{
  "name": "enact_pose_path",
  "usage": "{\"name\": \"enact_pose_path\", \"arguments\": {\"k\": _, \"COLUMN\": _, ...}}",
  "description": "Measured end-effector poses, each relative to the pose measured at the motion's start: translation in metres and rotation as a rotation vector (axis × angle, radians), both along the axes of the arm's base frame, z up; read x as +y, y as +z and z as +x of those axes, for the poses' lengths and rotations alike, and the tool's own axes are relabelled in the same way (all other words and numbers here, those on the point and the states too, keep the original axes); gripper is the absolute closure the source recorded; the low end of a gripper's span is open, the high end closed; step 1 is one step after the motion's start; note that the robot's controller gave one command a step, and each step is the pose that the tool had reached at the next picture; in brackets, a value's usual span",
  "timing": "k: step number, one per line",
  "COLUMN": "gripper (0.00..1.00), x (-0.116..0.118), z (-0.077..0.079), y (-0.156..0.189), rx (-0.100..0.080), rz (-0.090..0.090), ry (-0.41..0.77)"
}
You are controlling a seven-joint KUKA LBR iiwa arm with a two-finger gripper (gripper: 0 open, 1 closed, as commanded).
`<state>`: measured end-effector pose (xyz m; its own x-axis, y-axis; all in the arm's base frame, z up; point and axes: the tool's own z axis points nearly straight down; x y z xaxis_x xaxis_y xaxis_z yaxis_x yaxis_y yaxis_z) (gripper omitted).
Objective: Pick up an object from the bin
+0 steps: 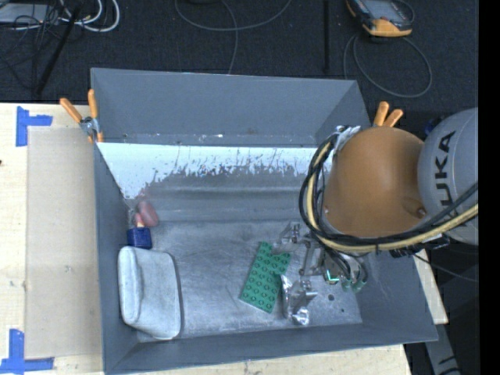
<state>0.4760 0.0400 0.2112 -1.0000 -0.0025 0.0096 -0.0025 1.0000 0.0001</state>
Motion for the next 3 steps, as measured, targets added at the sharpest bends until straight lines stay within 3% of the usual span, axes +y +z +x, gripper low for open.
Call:
{"name": "enact_pose_path", "arguments": {"k": 1, "gripper": 0.0, "x": -0.038, "z": 0.019, "y": -0.134, "rx": -0.018, "rz": 0.003, "ry": -0.074}}
{"name": "enact_pose_path", "arguments": {"k": 2, "gripper": 1.0, "x": -0.038, "z": 0.021, "y": -0.13, "rx": -0.024, "rz": 0.003, "ry": -0.075}}
{"name": "enact_pose_path", "arguments": {"k": 3, "gripper": 1.0, "x": -0.054, "z": 0.048, "y": 0.052, "rx": -0.019, "rz": -0.001, "ry": -0.047}}
